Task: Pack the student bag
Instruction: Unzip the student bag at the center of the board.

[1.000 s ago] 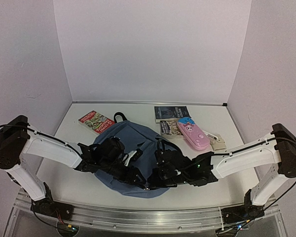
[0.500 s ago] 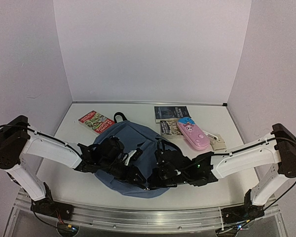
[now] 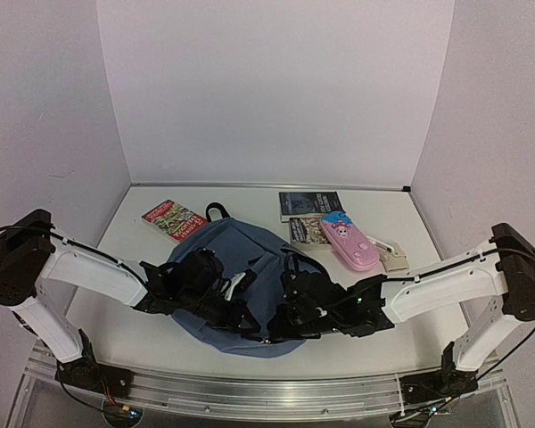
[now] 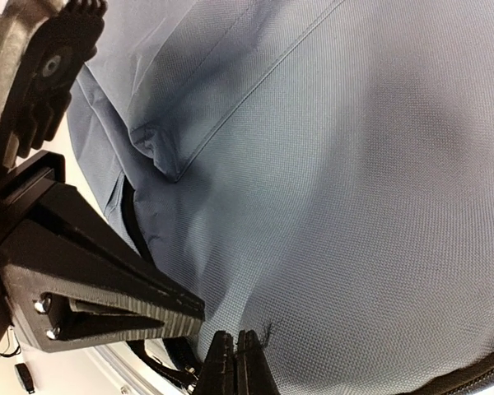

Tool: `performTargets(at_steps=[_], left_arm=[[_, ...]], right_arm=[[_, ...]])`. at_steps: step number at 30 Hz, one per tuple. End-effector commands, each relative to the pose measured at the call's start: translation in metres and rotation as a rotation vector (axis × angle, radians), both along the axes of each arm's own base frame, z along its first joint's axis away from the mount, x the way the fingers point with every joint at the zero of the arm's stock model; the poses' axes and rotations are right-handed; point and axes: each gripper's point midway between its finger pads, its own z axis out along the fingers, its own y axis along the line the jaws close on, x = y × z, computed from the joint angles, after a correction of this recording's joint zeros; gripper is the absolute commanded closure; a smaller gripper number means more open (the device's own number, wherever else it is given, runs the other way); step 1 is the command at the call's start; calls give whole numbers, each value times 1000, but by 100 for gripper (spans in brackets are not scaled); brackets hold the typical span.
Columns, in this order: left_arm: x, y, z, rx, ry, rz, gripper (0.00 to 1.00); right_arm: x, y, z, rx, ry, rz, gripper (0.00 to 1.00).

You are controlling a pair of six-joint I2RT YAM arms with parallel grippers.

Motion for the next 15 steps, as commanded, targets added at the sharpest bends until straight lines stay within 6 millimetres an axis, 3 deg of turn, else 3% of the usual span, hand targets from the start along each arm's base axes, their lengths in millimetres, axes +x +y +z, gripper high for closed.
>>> performTargets(at_steps=[1, 6, 7, 9, 15], left_arm=[[4, -2, 13, -35, -30, 28, 100], [12, 9, 5, 29, -38, 99, 100], [11, 9, 6, 20, -38, 97, 96], [8, 8, 11, -7, -34, 82, 77], [-6, 6, 22, -85, -26, 10, 52]], right_arm=[[2, 0, 14, 37, -24, -20, 100], [3, -2, 15, 40, -27, -27, 100], [3, -3, 15, 39, -27, -28, 100], [2, -2, 14, 37, -26, -26, 100], [2, 2, 11, 30, -22, -14, 100]])
